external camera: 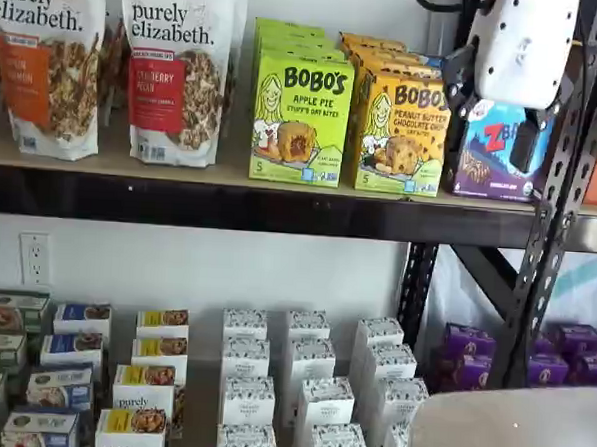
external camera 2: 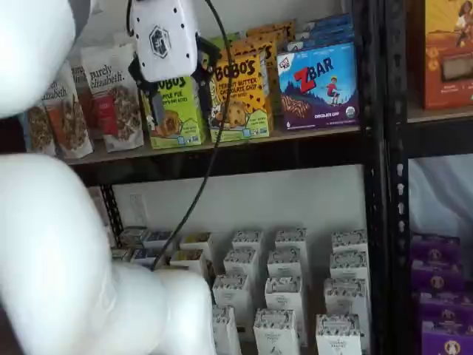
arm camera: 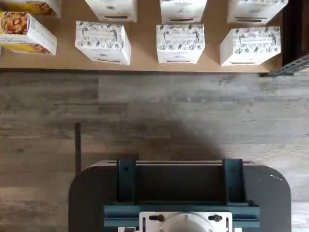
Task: Pick the green box on the top shelf, the fourth from the left
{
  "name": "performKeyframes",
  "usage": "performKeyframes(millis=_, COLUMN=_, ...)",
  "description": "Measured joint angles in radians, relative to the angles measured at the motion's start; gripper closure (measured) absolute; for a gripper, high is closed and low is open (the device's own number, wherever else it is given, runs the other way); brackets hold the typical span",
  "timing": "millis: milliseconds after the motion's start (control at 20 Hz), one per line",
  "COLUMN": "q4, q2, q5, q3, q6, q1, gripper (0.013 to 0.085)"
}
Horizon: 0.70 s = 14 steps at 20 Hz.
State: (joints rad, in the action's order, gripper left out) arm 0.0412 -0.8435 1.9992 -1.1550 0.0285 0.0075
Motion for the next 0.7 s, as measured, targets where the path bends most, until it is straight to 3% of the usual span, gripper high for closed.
performKeyframes(millis=200, q4=0.087, q2=-0.053, q5=-0.086, q3=0.048, q6=-0.048, q1=-0.078, gripper=0.013)
performKeyframes(millis=700, q4=0.069, q2=-0.043, q5=-0.081, q3=0.043, q6=-0.02, q1=-0.042, gripper=0.013)
